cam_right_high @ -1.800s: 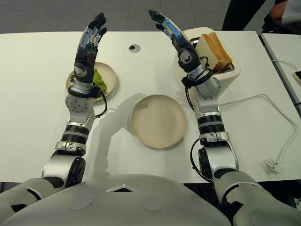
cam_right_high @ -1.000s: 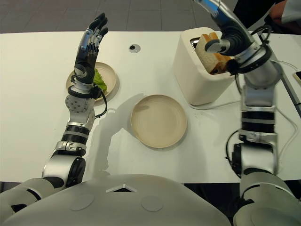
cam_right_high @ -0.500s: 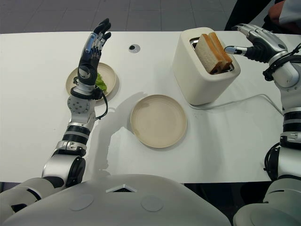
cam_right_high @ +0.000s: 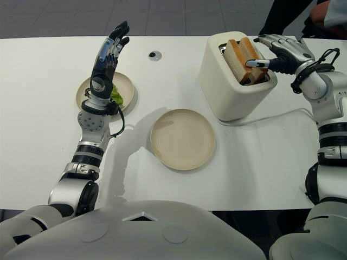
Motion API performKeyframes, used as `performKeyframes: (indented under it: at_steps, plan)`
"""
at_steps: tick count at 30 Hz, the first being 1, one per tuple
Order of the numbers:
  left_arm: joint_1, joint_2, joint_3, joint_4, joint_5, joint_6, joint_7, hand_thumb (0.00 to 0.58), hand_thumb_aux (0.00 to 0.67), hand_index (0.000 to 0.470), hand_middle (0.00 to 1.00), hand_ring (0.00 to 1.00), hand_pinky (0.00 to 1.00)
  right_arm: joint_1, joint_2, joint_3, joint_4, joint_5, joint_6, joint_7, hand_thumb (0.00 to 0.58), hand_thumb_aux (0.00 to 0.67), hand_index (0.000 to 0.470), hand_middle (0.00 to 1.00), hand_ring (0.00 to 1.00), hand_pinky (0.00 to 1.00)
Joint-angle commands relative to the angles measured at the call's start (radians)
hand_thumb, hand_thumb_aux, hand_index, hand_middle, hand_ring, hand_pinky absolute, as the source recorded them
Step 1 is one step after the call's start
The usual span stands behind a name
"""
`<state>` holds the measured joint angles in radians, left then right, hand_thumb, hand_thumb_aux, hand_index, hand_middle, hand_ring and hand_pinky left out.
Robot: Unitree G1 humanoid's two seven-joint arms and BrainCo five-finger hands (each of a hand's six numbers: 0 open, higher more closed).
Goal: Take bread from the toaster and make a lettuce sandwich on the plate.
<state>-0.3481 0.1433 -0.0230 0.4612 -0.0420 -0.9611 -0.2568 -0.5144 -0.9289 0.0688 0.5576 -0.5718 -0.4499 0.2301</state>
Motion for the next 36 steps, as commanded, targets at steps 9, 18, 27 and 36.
performKeyframes:
  at_steps: [9, 18, 27, 36]
  plan:
    - [0.007, 0.004, -0.005, -0.007, 0.014, -0.001, -0.001, 0.0, 0.0, 0.0, 0.0, 0.0, 0.0, 0.012, -0.037, 0.037, 0.042, 0.024, -0.002, 0.045, 0.223, 0.145, 0.101, 0.0, 0.0, 0.0]
    - [0.005, 0.006, -0.007, 0.003, 0.015, -0.007, -0.003, 0.0, 0.0, 0.0, 0.0, 0.0, 0.0, 0.033, -0.057, 0.049, 0.079, 0.05, -0.012, 0.088, 0.19, 0.121, 0.085, 0.0, 0.0, 0.0]
    - [0.007, 0.006, -0.012, 0.004, 0.008, -0.013, -0.014, 0.0, 0.0, 0.0, 0.0, 0.0, 0.0, 0.032, -0.073, 0.051, 0.111, 0.072, -0.036, 0.092, 0.164, 0.102, 0.072, 0.0, 0.0, 0.0]
    - [0.005, 0.01, -0.009, 0.014, 0.008, -0.018, -0.016, 0.0, 0.0, 0.0, 0.0, 0.0, 0.0, 0.015, -0.049, 0.083, 0.065, 0.064, -0.062, 0.082, 0.466, 0.373, 0.262, 0.03, 0.03, 0.03]
